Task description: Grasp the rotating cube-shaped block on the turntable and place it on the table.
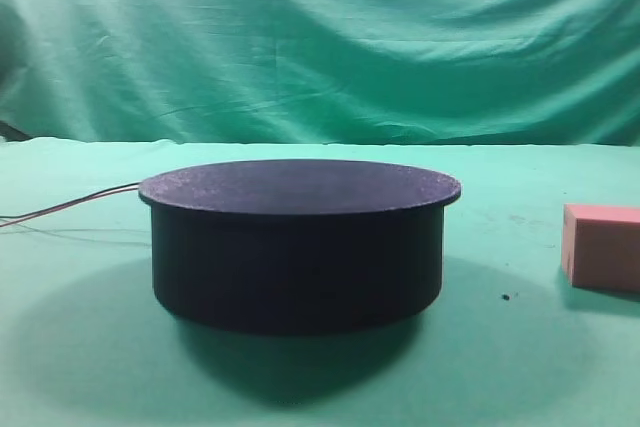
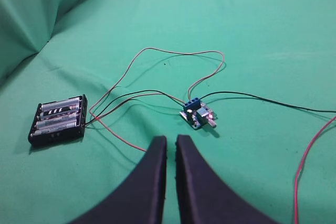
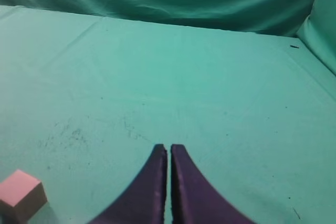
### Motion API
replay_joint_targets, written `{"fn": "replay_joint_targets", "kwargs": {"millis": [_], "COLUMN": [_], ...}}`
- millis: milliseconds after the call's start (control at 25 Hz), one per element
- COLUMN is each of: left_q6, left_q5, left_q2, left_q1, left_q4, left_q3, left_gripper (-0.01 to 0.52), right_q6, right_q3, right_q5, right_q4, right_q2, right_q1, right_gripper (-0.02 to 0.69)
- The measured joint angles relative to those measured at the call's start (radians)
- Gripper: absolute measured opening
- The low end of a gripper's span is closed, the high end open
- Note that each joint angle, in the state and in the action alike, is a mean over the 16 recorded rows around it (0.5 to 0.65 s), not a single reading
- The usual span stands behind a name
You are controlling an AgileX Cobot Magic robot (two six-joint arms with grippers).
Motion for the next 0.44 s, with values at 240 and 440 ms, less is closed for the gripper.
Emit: {"fn": "replay_joint_targets", "kwargs": {"millis": [240,440], "left_q6": [0.000,0.000], "left_q5": [0.000,0.000], "left_q2": [0.000,0.000], "left_q1": [0.000,0.000], "left_q4": [0.000,0.000], "left_q3": [0.000,0.000], "left_gripper": [0.000,0.000], "right_q6": [0.003,0.005], "right_q3": [0.021,0.022], "right_q5": [0.020,0.034], "right_q4": [0.009,0.013], "right_q2": [-0.020,-0.021], "right_q1": [-0.002,-0.002], "right_gripper": [0.000,0.000]}}
